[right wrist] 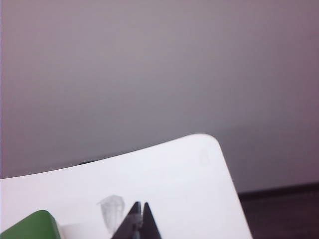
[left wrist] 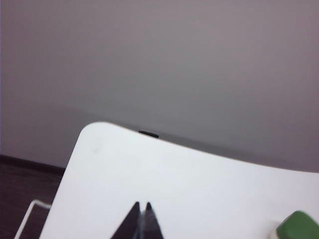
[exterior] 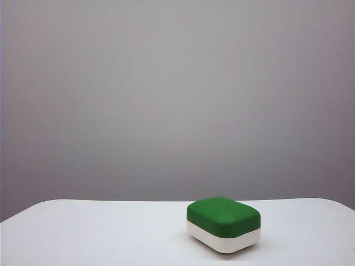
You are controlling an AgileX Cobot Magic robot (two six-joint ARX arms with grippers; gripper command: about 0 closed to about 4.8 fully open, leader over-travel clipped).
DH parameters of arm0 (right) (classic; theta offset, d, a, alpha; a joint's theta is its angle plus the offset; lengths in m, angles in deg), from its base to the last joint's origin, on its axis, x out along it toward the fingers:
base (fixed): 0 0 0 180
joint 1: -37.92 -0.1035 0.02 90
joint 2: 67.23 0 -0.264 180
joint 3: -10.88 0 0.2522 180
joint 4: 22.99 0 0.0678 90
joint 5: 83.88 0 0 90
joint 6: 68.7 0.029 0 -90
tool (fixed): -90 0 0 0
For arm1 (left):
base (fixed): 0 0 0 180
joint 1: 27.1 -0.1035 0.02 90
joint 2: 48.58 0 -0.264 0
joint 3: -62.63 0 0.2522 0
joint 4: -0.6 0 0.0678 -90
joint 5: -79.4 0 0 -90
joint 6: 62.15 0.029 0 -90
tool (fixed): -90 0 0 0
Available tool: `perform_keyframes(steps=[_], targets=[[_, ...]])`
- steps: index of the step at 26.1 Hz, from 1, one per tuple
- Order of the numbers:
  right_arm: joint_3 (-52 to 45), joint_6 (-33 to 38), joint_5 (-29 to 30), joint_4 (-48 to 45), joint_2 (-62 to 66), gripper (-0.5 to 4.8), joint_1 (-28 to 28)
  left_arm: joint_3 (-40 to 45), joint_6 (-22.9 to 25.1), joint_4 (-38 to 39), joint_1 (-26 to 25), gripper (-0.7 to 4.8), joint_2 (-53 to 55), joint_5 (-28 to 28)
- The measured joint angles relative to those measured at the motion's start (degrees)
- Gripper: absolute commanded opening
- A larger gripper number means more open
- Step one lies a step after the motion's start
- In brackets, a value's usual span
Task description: Pick up the foam mahjong on the table and turn it over.
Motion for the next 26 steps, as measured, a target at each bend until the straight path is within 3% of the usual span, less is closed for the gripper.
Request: perform_keyframes(steps=[4,6,9,13,21,22,24,26], targets=[[5.05,1.03,-0.26,-0.48,7.61,-0.03,0.02,-7.56,2.12,-0.87,-0.02,-0.05,10.21,0.02],[11.13,1.07,-0.13,-0.92,17.59,-0.03,0.07,-14.40,6.58,-0.98,0.00,-0.05,20.09,0.02],[15.96,-0.33,1.77,-1.57,25.31,-0.03,0.07,-17.99,9.38,-0.85,-0.02,-0.05,24.15,0.72],[25.14,-7.04,10.84,-3.06,42.77,-0.03,0.04,-24.48,15.47,-3.41,0.24,-0.05,30.73,10.38],[38.21,-9.03,26.88,-4.46,70.34,0.03,-0.02,-28.39,22.60,4.72,9.42,-0.05,39.78,13.59],[40.70,-9.03,28.68,-4.44,75.19,0.76,-0.04,-28.46,23.04,5.51,12.26,-0.05,41.86,13.53],[43.82,-9.09,30.23,-3.96,81.92,1.68,-0.94,-28.52,23.02,5.64,16.46,-0.05,44.26,10.49],[46.16,-9.03,31.82,-3.93,86.12,1.82,-1.62,-28.57,22.97,5.11,19.45,-0.05,46.23,6.36]])
